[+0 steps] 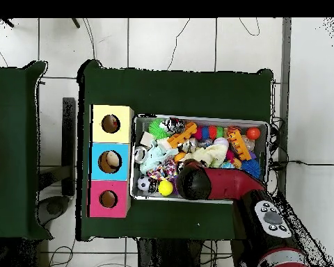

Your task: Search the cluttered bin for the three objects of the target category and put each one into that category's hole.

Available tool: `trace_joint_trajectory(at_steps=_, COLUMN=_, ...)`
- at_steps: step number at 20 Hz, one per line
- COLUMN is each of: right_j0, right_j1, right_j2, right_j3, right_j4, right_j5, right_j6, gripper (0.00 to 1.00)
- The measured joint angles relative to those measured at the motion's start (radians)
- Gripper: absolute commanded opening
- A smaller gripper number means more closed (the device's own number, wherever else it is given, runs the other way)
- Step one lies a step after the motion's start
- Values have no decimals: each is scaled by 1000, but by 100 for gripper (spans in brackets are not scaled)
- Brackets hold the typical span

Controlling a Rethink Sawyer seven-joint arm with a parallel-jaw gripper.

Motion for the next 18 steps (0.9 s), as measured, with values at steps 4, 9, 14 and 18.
trace_joint_trajectory(at_steps=4, right_j0=6, right_j1=3, right_j2=0, right_j3=-2, right_j4=0, right_j5=45, right_j6=0, gripper=0)
trace_joint_trajectory(at_steps=9, right_j0=76, right_j1=45, right_j2=-35, right_j3=-33, right_j4=0, right_j5=187, right_j6=0, gripper=0)
trace_joint_trajectory(at_steps=14, right_j0=153, right_j1=120, right_j2=-62, right_j3=-101, right_j4=0, right_j5=275, right_j6=0, gripper=0)
trace_joint_trajectory(at_steps=18, right_j0=140, right_j1=143, right_j2=-63, right_j3=-130, right_j4=9, right_j5=275, right_j6=0, gripper=0)
